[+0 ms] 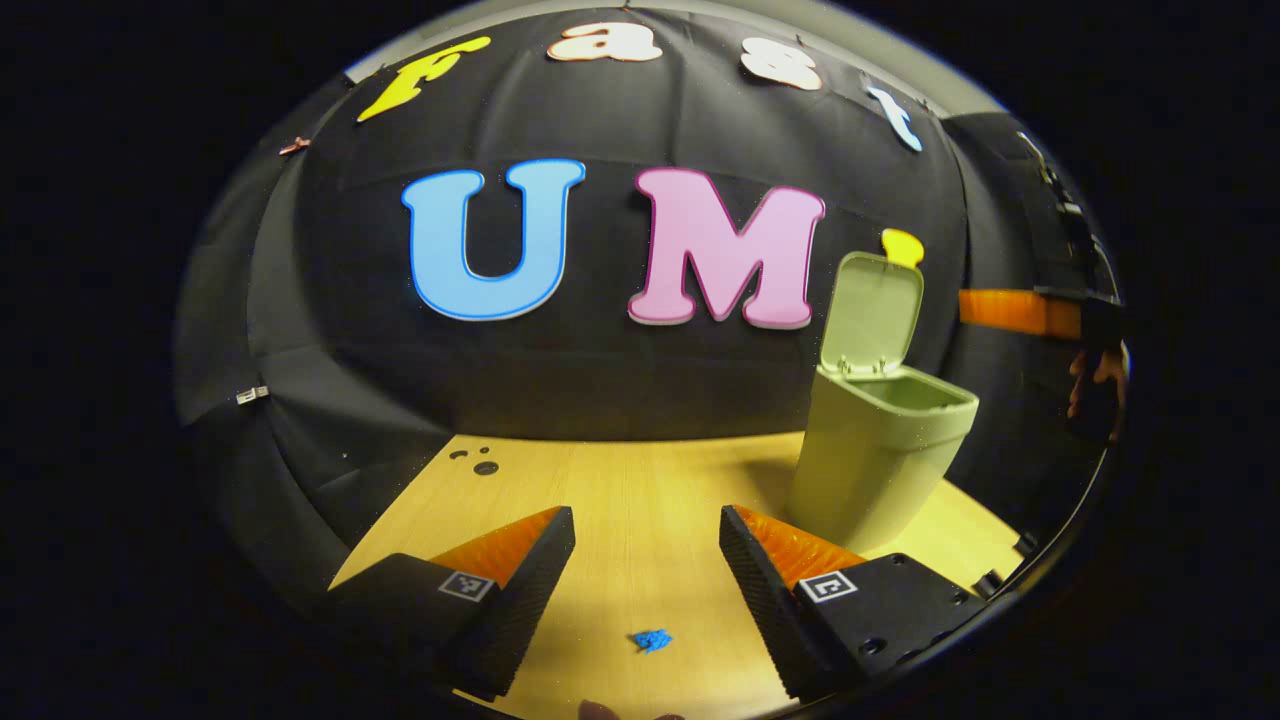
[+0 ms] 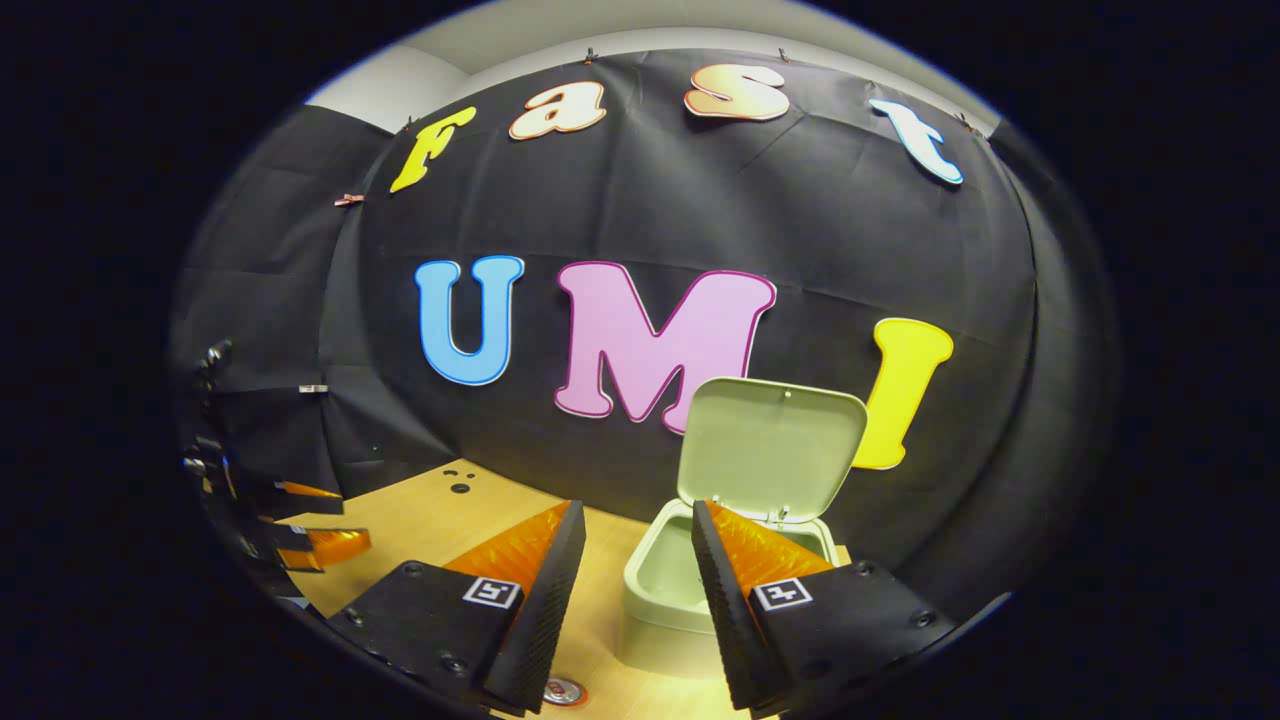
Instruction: Press the lid of the desktop garbage bin to open it, pick up the crumpled paper on the desktop and throw it into the bin, then pick up the pop can on the desktop and drop it into the bin, and finally close the garbage bin lid.
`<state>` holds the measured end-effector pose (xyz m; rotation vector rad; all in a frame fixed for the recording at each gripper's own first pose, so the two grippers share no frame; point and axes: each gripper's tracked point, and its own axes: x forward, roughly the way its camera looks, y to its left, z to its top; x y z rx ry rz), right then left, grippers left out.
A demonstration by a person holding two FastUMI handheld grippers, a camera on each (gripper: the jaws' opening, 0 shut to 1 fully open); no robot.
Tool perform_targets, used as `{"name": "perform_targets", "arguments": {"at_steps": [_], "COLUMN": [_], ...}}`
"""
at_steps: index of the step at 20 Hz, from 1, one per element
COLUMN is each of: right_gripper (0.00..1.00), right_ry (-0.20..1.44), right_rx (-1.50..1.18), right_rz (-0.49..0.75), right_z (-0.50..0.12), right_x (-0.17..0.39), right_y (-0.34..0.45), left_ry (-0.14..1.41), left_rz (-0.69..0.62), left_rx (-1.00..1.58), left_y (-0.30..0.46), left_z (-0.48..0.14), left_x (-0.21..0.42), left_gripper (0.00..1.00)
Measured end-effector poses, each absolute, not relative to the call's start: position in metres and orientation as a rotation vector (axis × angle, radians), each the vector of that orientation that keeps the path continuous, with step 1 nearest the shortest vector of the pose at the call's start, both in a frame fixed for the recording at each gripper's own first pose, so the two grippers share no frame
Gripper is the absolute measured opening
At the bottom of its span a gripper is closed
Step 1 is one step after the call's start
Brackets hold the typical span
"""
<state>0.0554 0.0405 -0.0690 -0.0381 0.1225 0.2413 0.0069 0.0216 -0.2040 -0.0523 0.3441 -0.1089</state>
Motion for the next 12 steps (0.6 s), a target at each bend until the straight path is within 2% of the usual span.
{"name": "perform_targets", "arguments": {"at_steps": [5,12], "right_gripper": [0.7,0.69], "right_ry": [0.172,0.228], "right_rx": [-0.039,-0.038], "right_rz": [0.248,0.198], "right_z": [-0.088,-0.108], "right_x": [0.038,0.013], "right_y": [0.047,0.028], "left_ry": [0.475,0.605], "left_rz": [-0.164,-0.199], "left_rx": [-0.005,-0.006], "left_y": [0.011,-0.004], "left_z": [-0.284,-0.361], "left_x": [0.002,-0.003], "left_gripper": [0.95,0.94]}}
